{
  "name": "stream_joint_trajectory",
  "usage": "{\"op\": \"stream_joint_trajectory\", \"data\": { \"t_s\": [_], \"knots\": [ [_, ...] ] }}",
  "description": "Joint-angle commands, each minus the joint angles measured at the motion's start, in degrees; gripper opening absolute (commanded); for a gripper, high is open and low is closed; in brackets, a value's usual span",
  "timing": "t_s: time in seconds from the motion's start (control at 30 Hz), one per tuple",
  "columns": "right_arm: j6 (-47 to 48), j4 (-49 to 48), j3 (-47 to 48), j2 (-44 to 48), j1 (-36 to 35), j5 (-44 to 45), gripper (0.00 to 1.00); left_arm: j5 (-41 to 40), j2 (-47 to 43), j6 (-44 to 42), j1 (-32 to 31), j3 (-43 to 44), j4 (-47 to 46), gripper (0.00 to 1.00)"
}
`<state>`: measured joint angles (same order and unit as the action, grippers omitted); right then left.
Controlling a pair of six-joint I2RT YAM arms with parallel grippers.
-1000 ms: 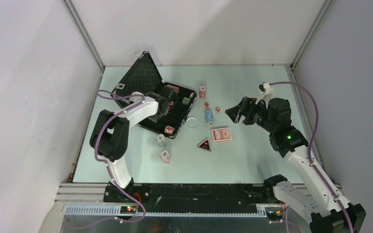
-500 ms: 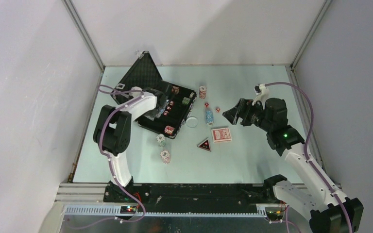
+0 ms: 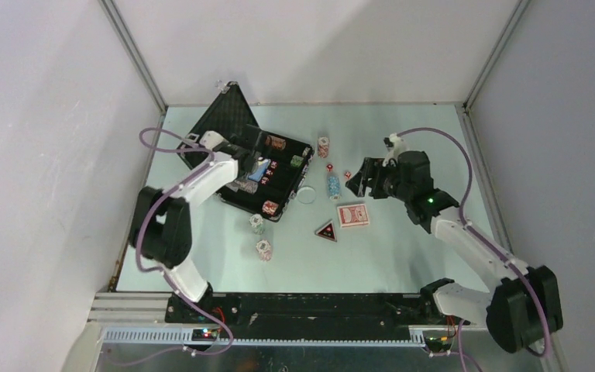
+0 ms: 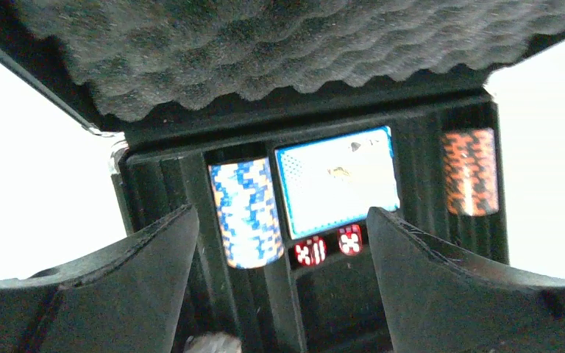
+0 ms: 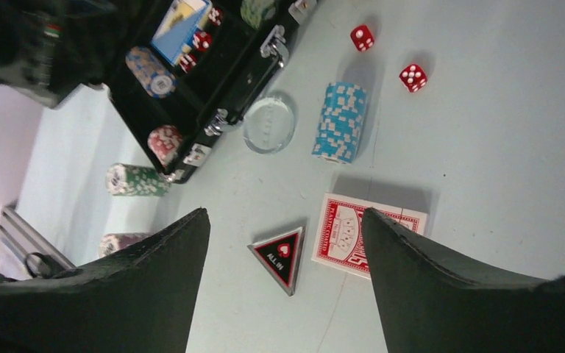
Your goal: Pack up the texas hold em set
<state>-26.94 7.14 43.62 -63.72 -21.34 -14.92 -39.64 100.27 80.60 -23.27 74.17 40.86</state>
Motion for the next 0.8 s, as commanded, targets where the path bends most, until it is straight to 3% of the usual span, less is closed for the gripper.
{"op": "stream_joint_trajectory", "data": {
  "t_s": [0.0, 0.13, 0.27, 0.5, 0.77],
  "knots": [
    [3.4, -7.8, 0.6, -5.9, -1.9, 1.9, 0.76, 1.3, -11.2, -10.6, -1.2, -5.3, -5.8, 0.91],
    [7.1, -4.0, 6.2, -16.3, -3.2, 3.2, 0.74, 8.7, -22.6, -26.0, -1.3, -14.5, -17.1, 0.94],
    [8.3, -1.0, 11.6, -24.2, -5.0, 5.2, 0.74, 14.2, -35.8, -34.3, -1.3, -23.4, -25.6, 0.97],
    [7.8, 2.1, 20.4, -35.0, -8.5, 10.9, 0.72, 16.4, -46.9, -38.4, -1.3, -33.0, -27.2, 0.98],
    [5.4, 8.7, 28.0, -44.0, -10.5, 21.6, 0.66, 15.6, -54.0, -39.0, -1.3, -35.9, -23.1, 1.00]
  ]
}}
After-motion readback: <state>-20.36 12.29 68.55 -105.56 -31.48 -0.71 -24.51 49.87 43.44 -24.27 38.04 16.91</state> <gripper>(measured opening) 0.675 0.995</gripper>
